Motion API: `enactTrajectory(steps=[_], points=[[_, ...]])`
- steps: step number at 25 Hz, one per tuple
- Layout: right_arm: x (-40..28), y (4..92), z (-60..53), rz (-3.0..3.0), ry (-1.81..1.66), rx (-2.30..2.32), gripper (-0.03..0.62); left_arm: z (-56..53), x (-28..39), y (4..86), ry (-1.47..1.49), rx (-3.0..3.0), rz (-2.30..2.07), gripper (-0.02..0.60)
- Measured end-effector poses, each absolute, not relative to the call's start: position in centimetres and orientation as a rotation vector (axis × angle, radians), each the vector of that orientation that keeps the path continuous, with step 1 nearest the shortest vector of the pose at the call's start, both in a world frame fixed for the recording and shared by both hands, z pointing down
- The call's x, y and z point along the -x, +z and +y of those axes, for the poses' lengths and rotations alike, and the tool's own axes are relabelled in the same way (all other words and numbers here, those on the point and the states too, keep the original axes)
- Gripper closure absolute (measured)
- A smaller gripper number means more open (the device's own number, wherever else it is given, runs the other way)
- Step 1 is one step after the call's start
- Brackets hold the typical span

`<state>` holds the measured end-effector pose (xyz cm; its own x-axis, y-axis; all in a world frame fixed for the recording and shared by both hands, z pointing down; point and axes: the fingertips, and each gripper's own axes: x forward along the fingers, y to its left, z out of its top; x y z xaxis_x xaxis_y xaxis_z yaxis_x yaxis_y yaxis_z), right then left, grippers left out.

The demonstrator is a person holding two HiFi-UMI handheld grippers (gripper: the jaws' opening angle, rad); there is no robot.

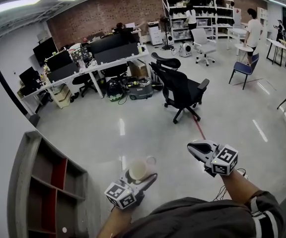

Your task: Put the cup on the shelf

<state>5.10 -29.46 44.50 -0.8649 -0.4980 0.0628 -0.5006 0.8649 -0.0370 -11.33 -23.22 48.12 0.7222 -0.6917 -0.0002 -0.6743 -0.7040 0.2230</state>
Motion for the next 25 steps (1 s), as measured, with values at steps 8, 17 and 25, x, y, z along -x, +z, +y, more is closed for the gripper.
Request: enactTrajectory(steps=[8,17,25], points=[[-9.6,45.4,-29.4,-3.030,0.102,-0.687,0.602,-22.4,6.2,48.3,-0.121,-2.672,-1.175,0.153],[-14.3,45.6,-30.4,-3.055,0.113,-0.674,0.602,-22.7,1.4,47.9,-0.116,-2.620,-1.227,0.153],[-12.8,45.2,-30.2,-3.049,0.079,-0.706,0.602,-22.7,3.7,47.5,-0.121,-2.644,-1.235,0.153]])
